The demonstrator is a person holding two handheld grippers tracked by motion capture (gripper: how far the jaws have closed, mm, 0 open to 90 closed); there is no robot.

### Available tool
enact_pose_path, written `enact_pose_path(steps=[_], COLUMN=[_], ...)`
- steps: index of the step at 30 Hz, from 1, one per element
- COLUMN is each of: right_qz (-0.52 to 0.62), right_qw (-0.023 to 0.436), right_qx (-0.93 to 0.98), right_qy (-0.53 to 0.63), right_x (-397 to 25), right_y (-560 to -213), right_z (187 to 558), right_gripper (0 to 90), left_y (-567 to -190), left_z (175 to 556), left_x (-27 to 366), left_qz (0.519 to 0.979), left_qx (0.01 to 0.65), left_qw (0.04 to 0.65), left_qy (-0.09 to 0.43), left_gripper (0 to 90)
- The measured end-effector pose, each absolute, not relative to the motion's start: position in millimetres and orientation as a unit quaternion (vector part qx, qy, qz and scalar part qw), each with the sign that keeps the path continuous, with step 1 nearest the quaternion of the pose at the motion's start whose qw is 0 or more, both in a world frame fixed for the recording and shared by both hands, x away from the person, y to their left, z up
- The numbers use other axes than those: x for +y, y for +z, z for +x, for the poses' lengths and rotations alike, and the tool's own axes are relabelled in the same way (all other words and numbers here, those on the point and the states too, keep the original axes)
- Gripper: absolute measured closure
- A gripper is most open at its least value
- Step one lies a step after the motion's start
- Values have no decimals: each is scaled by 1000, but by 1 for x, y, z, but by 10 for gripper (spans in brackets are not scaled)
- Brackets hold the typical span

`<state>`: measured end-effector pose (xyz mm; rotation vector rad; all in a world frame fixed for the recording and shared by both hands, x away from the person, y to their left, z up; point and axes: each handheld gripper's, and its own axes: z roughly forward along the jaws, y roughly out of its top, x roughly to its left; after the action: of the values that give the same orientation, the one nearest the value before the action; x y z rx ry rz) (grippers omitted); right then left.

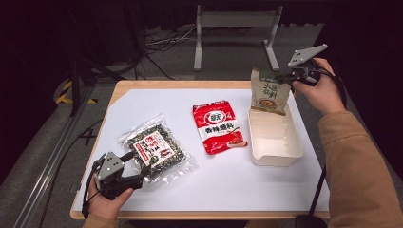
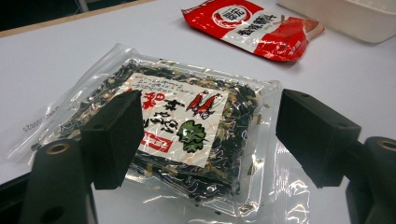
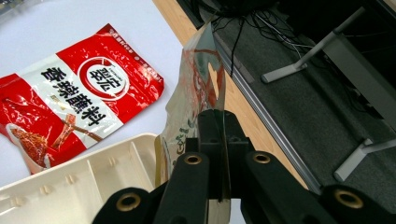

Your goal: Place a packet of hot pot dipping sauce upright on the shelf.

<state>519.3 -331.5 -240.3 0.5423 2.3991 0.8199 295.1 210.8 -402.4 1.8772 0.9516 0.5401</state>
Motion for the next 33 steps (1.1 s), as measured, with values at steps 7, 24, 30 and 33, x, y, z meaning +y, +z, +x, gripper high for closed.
enact_pose_path(steps=[7,24,30,33], right_qz=[189,199,195,193], right_qw=[268,248,247,238], right_qx=[897,899,901,905], right_qy=[296,301,299,296], right_x=[-324,-327,-325,-325], right_y=[-245,-264,-267,-270], right_z=[518,518,518,517], right_gripper=[898,895,889,880], left_y=[-403,-403,-404,-403], left_z=[296,299,300,301], left_x=[211,207,206,206], left_qz=[765,769,770,771], left_qx=[387,382,380,378], left_qw=[465,464,466,465], left_qy=[221,217,215,215], left_gripper=[240,239,239,239])
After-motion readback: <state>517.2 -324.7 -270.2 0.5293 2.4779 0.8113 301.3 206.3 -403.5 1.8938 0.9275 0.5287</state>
